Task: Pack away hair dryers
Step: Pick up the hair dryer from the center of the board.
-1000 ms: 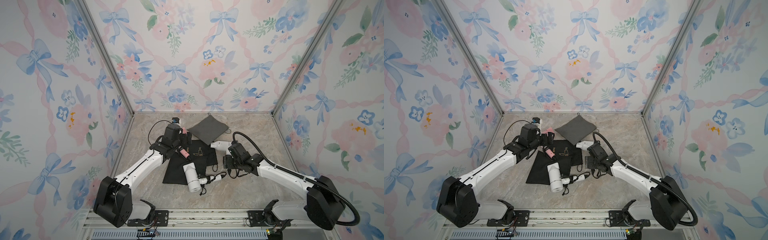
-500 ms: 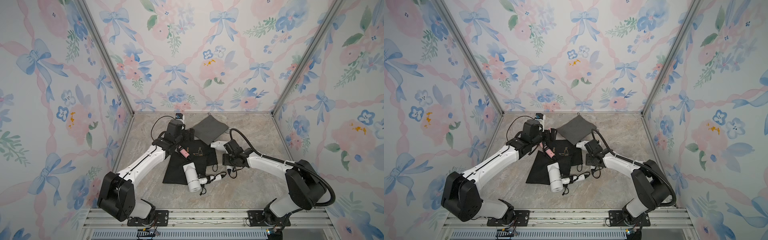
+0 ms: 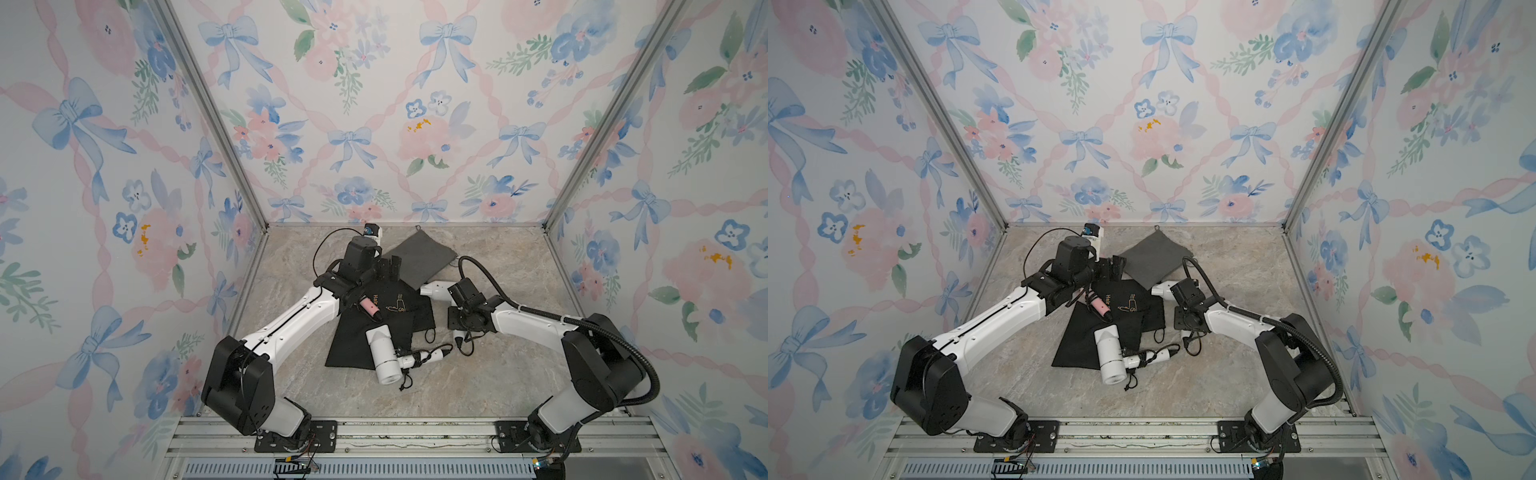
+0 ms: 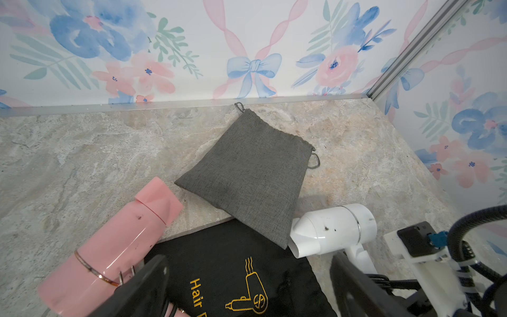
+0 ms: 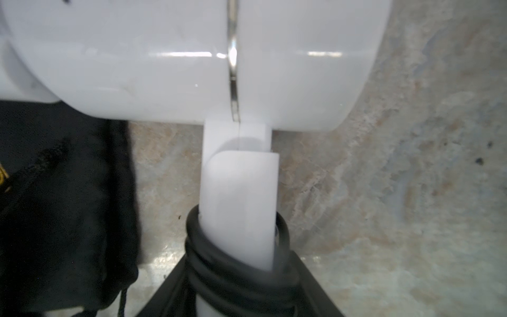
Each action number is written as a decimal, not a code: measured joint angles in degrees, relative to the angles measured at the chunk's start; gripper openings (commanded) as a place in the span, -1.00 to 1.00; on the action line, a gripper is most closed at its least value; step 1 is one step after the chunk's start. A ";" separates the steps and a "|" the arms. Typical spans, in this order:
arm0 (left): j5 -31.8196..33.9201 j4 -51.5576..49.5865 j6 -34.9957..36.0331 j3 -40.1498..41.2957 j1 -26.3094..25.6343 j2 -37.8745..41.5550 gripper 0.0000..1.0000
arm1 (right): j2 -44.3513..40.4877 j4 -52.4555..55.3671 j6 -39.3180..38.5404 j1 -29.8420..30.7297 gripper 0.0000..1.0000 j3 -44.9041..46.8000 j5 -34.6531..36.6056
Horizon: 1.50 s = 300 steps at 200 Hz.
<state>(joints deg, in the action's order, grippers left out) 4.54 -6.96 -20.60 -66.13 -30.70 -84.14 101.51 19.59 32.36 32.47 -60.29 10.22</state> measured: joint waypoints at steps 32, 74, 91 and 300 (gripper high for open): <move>0.02 0.00 0.00 -0.66 -0.63 -0.24 0.89 | 0.55 -1.11 -1.14 -0.52 -0.04 0.00 -0.15; 0.02 0.00 0.00 -0.90 -0.83 -0.46 0.89 | 1.66 -2.23 -2.99 -0.94 -0.28 -0.04 -0.09; 0.00 0.00 0.00 -0.96 -0.83 -0.46 0.90 | 0.74 -2.25 -3.78 -0.94 -0.29 0.26 0.39; -31.74 0.17 14.01 -1.51 6.23 9.44 0.90 | -30.05 -4.13 -33.24 9.18 -0.24 5.97 9.70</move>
<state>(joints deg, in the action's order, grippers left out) -27.20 -6.79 -6.59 -67.64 -24.47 -74.70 71.46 15.46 -0.89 41.65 -54.33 19.92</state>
